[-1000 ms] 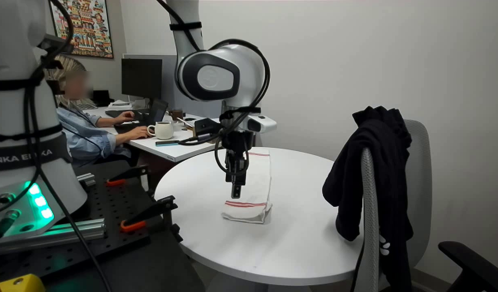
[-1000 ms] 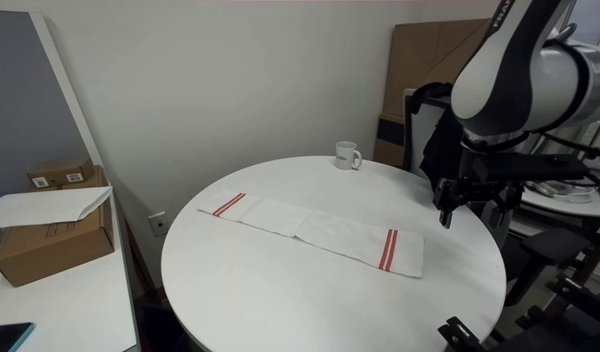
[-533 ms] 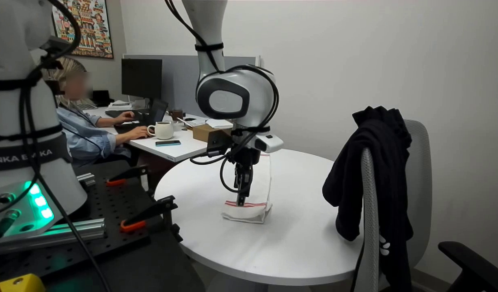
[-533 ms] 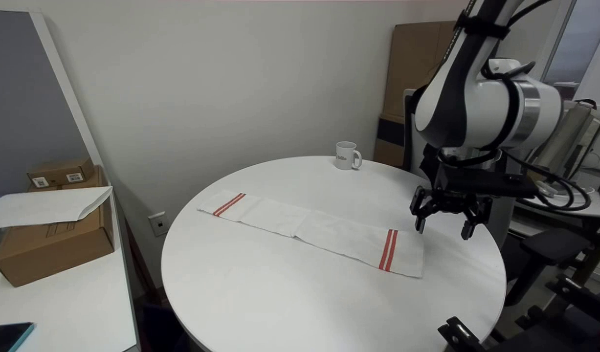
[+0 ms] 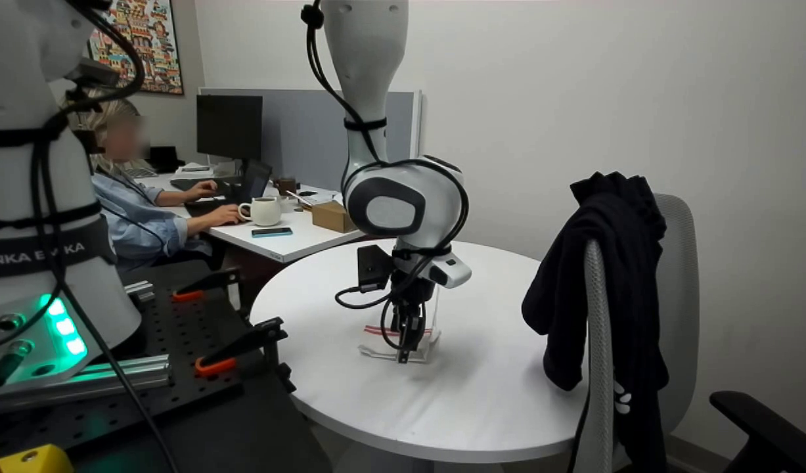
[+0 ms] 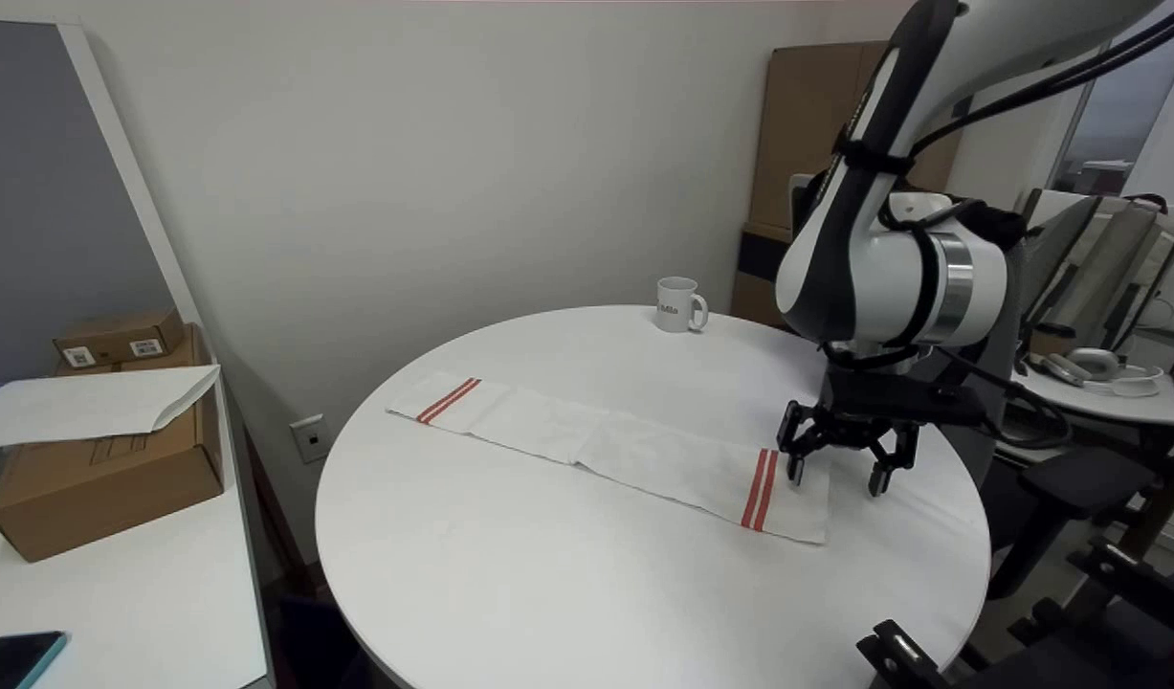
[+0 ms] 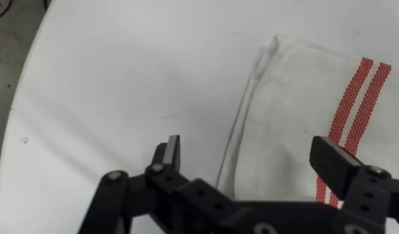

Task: Fold up the towel on the table.

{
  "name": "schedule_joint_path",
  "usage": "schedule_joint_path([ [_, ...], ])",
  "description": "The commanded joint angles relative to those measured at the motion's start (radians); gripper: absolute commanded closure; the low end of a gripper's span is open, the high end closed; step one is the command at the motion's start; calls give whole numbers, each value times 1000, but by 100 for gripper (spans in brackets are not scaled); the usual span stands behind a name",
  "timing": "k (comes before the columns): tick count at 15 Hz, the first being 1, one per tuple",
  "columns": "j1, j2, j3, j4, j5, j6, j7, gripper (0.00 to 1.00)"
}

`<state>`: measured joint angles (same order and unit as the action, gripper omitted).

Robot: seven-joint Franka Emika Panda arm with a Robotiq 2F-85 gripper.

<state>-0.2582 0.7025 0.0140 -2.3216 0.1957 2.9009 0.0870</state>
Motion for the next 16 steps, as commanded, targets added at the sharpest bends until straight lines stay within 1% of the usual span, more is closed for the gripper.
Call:
schedule_joint_path([
  [1,3,54,12,68,13,0,-12,11],
  [2,4,59,14,76,13,-1,-11,26],
  [4,2,60,18,83,13,1,-14,40],
  [5,0,63,18,86,13,0,-15,49],
  [9,7,80,6,88,5,9,-16,78],
  [10,7,85,3,89,4,8,-16,81],
  [11,6,89,-2,90,3,8,-16,73],
  [12,6,91,-5,90,2,7,-17,75],
  [14,6,93,-9,87,1,8,-17,95],
  [15,1,86,-7,84,2,7,-20,100],
  [16,1,83,-7,82,2,6,-20,100],
])
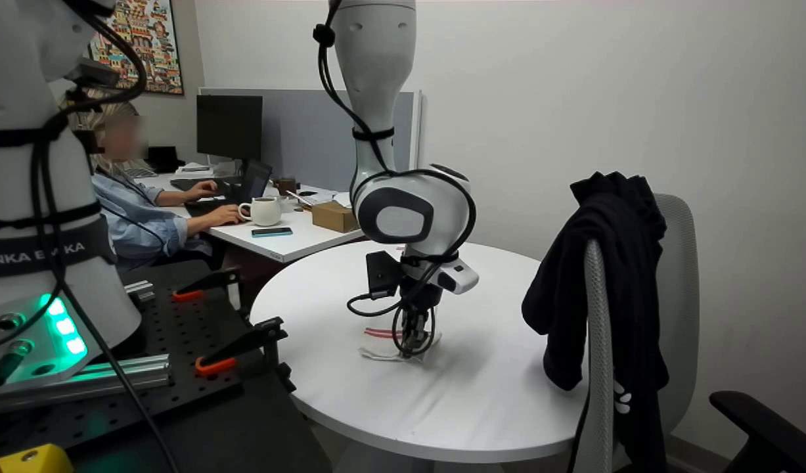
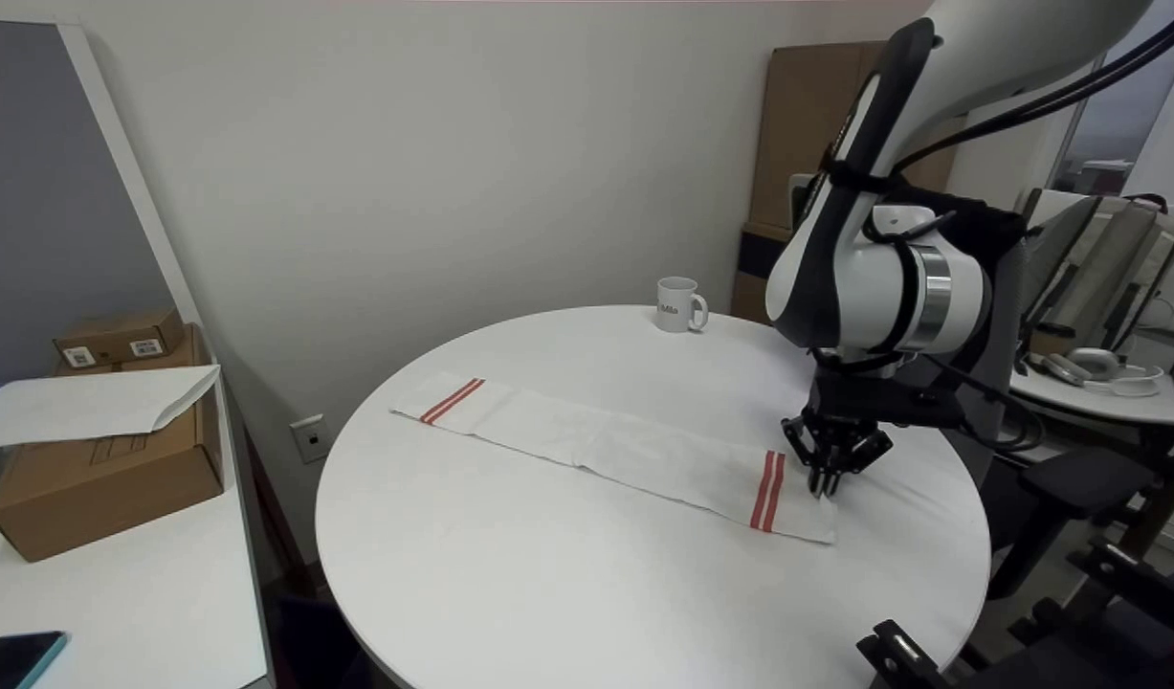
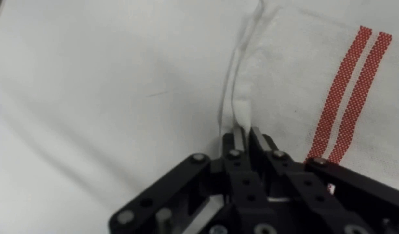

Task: Fold up the towel on the table.

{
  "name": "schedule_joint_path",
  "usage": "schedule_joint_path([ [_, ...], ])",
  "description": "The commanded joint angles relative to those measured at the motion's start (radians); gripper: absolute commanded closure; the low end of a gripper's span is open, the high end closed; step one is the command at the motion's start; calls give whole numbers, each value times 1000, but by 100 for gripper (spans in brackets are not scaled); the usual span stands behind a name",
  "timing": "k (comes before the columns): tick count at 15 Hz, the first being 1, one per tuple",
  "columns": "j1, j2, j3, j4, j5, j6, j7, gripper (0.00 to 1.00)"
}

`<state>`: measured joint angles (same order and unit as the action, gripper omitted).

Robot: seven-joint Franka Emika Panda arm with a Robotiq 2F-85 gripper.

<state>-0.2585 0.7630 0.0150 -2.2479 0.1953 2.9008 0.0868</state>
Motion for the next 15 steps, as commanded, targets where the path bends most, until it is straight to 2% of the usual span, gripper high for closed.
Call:
schedule_joint_path([
  [1,-2,8,-7,1,2,5,-23,100],
  [8,-22,-90,-16,-43,-4,-9,-53,99],
  [15,-94,-279,-52,-123,-8,-59,-138,99],
])
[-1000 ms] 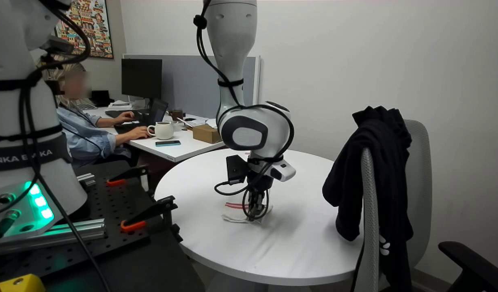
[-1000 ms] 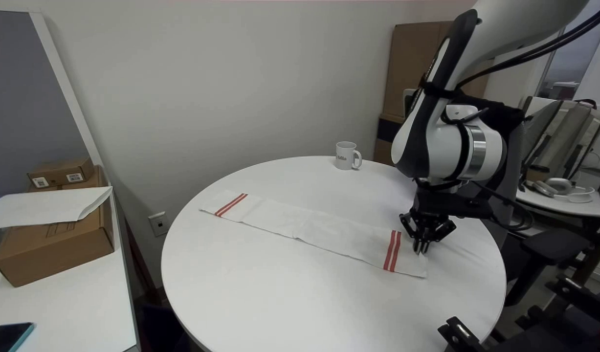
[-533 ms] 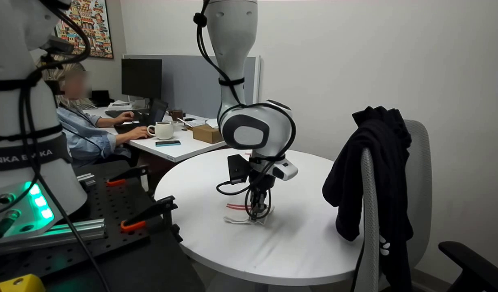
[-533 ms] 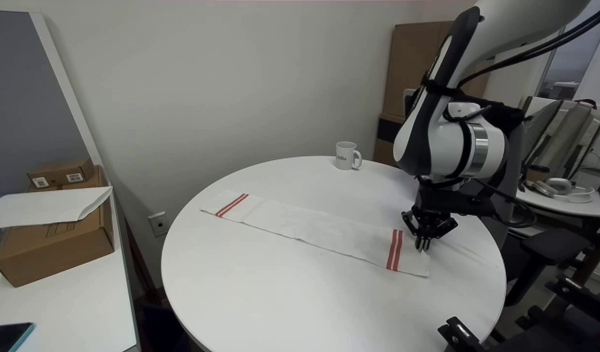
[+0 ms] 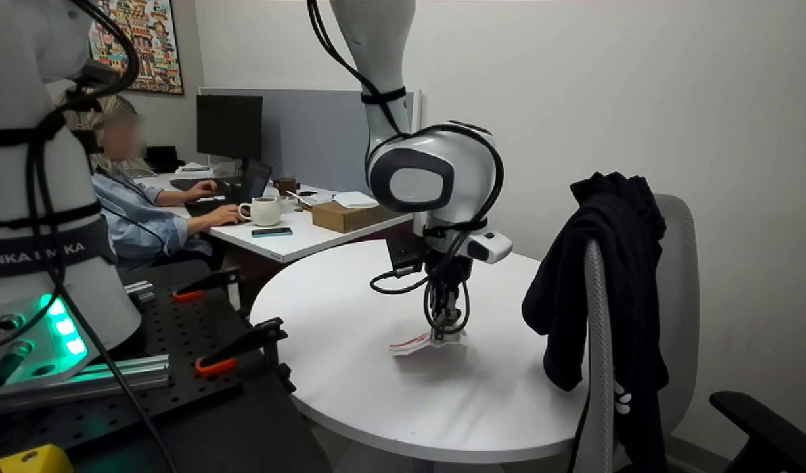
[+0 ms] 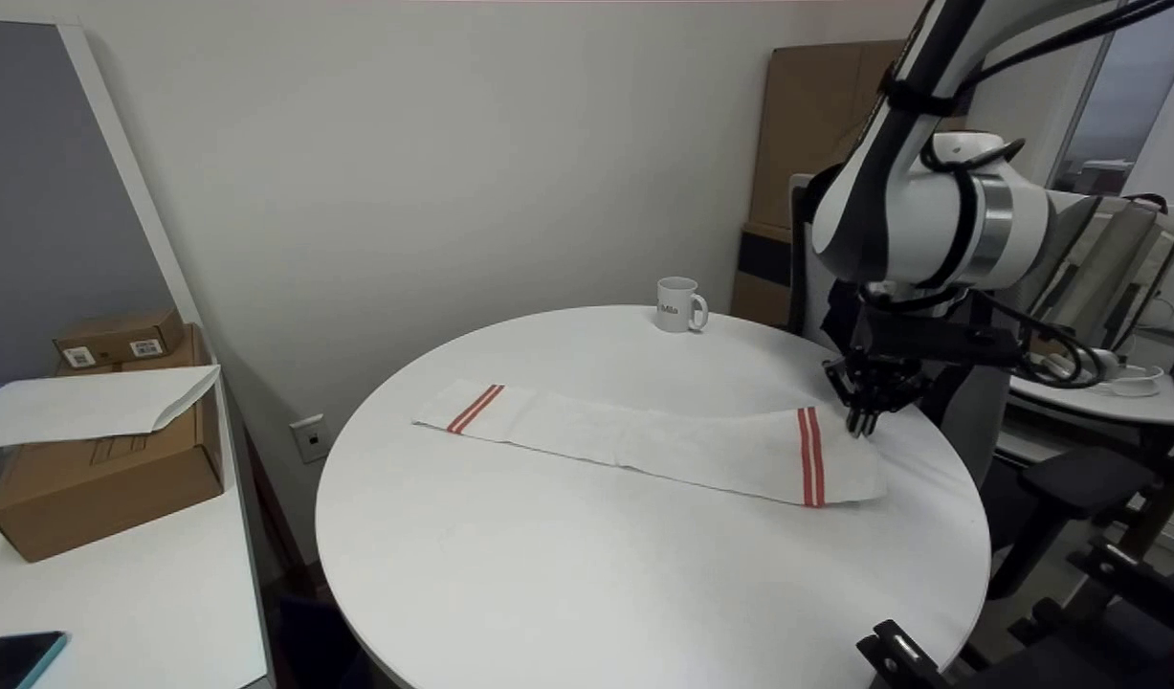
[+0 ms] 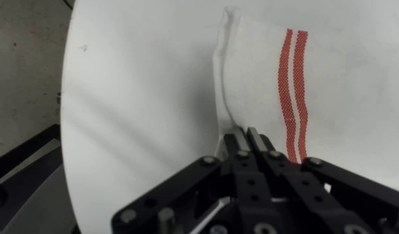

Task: Fold up the towel on the table.

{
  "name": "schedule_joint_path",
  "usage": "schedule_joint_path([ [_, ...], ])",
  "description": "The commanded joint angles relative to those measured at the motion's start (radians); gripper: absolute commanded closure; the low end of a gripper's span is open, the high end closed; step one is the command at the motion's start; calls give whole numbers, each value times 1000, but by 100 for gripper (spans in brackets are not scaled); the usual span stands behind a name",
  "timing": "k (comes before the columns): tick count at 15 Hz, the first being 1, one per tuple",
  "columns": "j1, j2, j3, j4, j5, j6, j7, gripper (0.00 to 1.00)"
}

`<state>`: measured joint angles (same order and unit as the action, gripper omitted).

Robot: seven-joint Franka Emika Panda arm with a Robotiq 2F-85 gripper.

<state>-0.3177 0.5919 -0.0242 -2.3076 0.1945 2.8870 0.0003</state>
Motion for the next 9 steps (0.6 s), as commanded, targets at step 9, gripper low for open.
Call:
schedule_joint_path([
  [9,-61,-356,-179,-130,-65,-222,-144,99],
])
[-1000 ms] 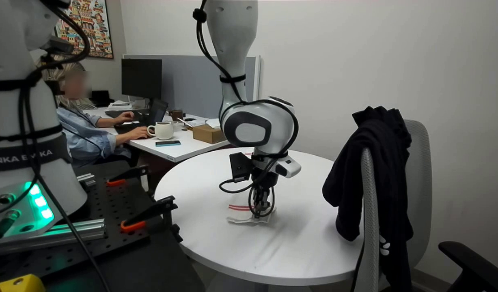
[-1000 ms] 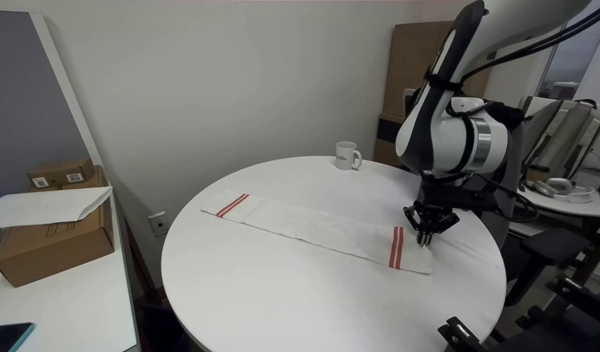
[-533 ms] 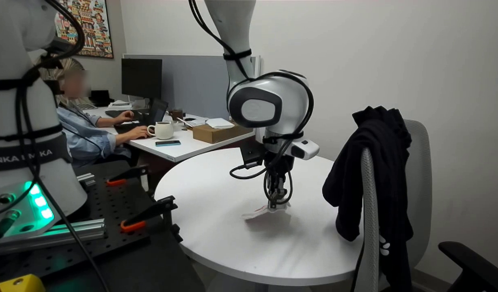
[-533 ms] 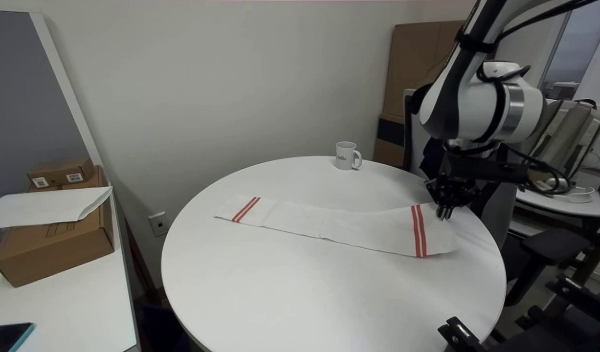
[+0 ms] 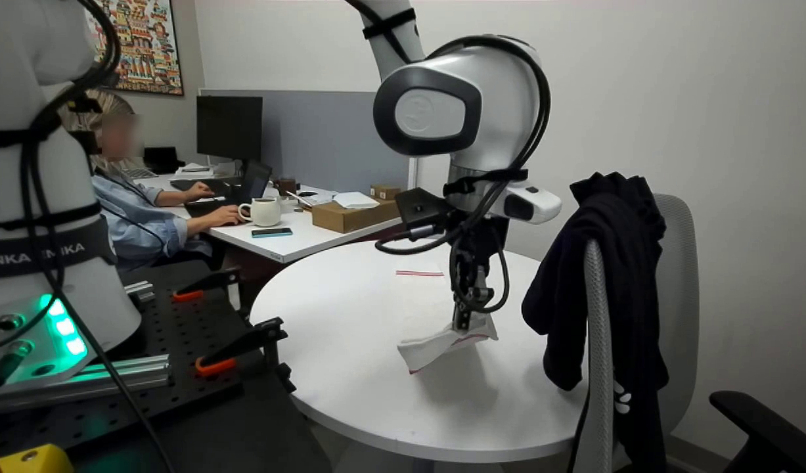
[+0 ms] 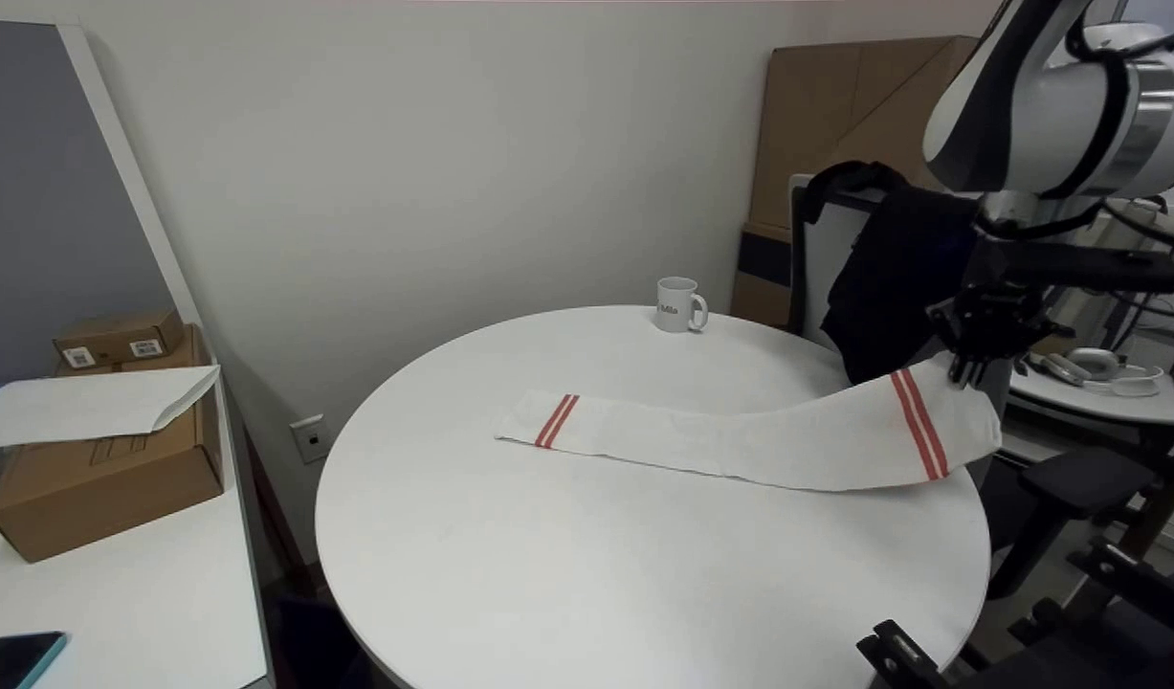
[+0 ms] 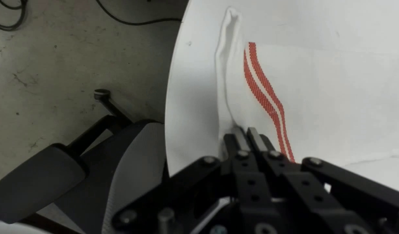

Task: Fold up the towel on the table.

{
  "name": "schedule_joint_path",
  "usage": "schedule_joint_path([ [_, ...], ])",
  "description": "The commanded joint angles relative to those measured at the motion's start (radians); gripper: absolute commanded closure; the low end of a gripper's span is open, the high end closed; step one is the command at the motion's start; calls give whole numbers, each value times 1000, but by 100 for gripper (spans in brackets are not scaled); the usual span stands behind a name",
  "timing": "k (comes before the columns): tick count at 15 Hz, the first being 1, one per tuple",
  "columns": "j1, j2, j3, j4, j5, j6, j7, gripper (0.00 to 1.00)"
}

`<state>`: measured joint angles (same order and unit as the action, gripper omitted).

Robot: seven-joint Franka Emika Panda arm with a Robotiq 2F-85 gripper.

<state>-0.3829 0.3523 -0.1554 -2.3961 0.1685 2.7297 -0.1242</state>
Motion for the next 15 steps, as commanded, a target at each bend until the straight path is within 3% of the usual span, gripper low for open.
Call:
schedule_joint_path([
  [1,7,-150,-64,-44,-50,-89,-21,99],
  [7,58,-414,-96,-67,-145,-242,14,99],
  [15,166,-684,5,-59,-167,-383,137,99],
])
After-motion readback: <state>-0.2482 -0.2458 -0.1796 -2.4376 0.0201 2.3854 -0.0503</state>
